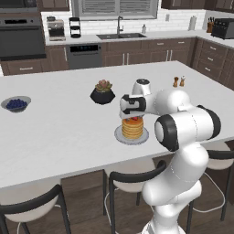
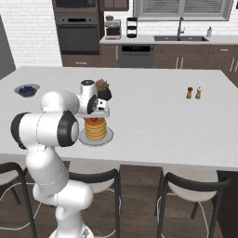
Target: Take the strawberry from the fridge and place it on top of the pancake, located on the dining counter.
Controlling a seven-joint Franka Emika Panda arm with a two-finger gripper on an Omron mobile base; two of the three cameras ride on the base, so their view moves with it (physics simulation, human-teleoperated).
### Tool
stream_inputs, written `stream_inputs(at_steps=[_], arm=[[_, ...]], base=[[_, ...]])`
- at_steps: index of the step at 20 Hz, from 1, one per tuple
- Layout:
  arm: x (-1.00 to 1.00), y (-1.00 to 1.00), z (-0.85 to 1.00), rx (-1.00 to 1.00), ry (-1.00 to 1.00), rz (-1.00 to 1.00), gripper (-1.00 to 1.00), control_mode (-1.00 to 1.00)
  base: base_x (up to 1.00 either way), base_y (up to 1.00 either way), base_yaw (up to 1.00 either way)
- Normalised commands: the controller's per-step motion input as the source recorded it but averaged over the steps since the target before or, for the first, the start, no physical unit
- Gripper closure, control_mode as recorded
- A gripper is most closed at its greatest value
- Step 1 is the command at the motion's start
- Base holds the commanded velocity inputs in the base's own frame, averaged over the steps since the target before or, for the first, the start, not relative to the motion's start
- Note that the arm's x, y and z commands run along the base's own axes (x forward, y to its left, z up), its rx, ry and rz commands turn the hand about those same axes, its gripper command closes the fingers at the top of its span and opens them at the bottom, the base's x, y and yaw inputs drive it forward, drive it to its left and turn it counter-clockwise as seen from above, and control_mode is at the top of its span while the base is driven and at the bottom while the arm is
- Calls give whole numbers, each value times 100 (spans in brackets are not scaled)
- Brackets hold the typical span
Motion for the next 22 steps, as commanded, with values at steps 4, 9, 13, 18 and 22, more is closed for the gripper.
stream_inputs(at_steps=[4, 9, 13, 18, 22], arm=[[0, 0, 28, 0, 0, 0, -100, -100], [-2, 0, 47, 0, -2, 0, -100, -100], [-16, 0, 21, -3, -2, 0, -100, -100], [-88, 6, 14, 0, -4, -1, -100, -100], [-100, 44, 10, 0, -1, 4, -100, -100]], base=[[0, 0, 0], [0, 0, 0], [0, 0, 0], [0, 0, 0], [0, 0, 0]])
